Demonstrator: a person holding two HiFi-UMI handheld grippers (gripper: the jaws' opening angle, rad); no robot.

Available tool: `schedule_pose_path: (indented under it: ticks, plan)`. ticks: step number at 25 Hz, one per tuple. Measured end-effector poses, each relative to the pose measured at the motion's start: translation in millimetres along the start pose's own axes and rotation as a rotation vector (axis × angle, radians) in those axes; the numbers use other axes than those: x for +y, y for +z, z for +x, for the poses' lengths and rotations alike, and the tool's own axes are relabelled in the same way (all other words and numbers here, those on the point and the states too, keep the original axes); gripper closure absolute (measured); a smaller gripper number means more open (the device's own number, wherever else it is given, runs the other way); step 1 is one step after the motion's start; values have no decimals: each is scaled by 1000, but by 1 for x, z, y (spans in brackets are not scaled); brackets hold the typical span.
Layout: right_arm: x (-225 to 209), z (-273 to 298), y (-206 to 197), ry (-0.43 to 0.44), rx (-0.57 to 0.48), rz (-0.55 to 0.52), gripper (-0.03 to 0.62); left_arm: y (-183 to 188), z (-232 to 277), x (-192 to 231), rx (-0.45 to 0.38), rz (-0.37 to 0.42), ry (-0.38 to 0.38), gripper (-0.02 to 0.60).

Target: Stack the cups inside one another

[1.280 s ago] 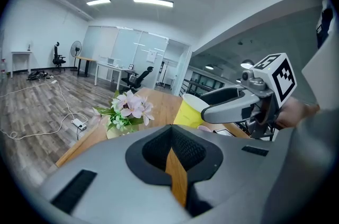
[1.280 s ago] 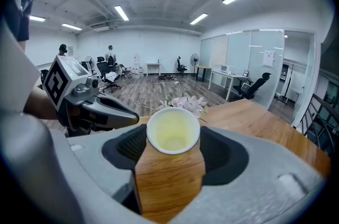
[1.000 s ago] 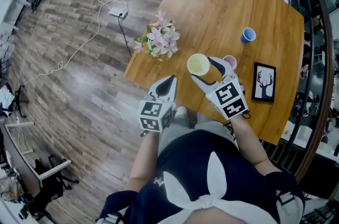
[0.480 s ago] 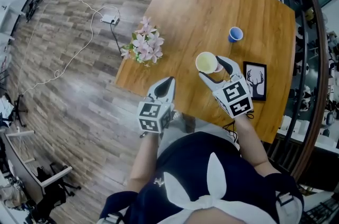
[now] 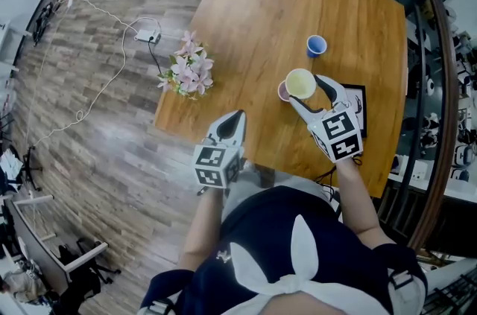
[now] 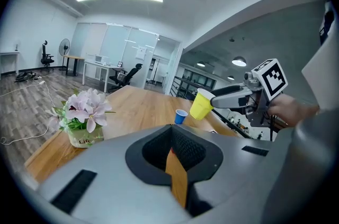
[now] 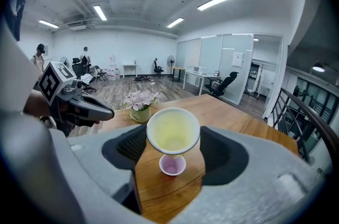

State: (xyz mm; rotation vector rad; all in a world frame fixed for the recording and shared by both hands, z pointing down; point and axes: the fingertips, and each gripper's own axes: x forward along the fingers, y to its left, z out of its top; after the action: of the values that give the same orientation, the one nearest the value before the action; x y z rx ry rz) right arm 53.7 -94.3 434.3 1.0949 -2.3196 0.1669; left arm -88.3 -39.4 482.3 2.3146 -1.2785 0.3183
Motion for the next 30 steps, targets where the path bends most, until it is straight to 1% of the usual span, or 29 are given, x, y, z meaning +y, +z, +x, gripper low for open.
schedule_pose_path:
  ticks: [6,11,16,19,30]
  plan:
    - [-18,-14,0,-29,-13,17,283,5,9,-20,16,25,-30,565]
    - [-27,-18,-2,-31,-18,20,283,9,16,-28,12,30,-34,565]
    - [-29,-15,-4,-17,-20,18,283,9,21,-35,18,39,-43,565]
    - [-29,-10,-4,-2,-19,14,283,9,24,-36,21,39,-36,565]
    - [-29,11,-21,50,10,18,283,10,40,-48,23,35,-40,565]
